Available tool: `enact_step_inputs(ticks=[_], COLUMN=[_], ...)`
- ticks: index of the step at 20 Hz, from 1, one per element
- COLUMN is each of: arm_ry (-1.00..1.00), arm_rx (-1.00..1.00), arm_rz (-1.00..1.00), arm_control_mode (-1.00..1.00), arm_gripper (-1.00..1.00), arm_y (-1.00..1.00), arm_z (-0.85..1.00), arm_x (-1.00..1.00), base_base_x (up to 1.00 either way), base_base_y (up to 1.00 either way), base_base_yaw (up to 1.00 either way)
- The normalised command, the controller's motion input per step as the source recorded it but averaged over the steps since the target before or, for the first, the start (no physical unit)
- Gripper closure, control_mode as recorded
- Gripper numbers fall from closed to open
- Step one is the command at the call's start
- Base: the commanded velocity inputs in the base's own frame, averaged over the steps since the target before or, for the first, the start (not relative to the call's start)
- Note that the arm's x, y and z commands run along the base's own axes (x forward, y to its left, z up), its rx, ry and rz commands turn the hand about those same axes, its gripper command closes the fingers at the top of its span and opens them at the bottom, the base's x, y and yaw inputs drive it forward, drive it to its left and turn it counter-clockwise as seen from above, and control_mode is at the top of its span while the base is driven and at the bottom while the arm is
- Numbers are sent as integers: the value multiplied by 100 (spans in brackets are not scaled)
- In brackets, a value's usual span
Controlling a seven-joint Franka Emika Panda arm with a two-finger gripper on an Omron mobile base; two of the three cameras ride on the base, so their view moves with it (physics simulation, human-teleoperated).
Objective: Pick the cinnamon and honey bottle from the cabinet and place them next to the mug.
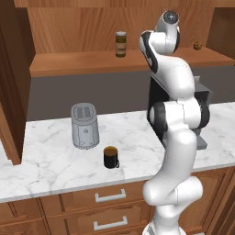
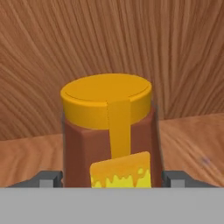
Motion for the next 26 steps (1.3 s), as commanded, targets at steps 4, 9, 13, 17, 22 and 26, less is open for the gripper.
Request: enact_step_inputs(ticks=[4, 9, 13, 17, 22, 26], arm_ry=[-1, -3, -4, -5, -10, -7], arm_rx=[0, 0, 0, 0, 0, 0], arm_rz=[0, 0, 1, 9, 13, 15], arm_control_mode=[-100, -100, -100, -100, -100, -100], arm_gripper=[100, 100, 100, 100, 100, 100], arm_y=[0, 0, 0, 0, 19, 29], arm_z=[0, 0, 0, 0, 0, 0], arm_x=[-67, -71, -81, -95, -97, -98], base_base_x=[0, 0, 0, 0, 0, 0], base_base_y=[0, 0, 0, 0, 0, 0], base_base_yaw=[0, 0, 0, 0, 0, 0])
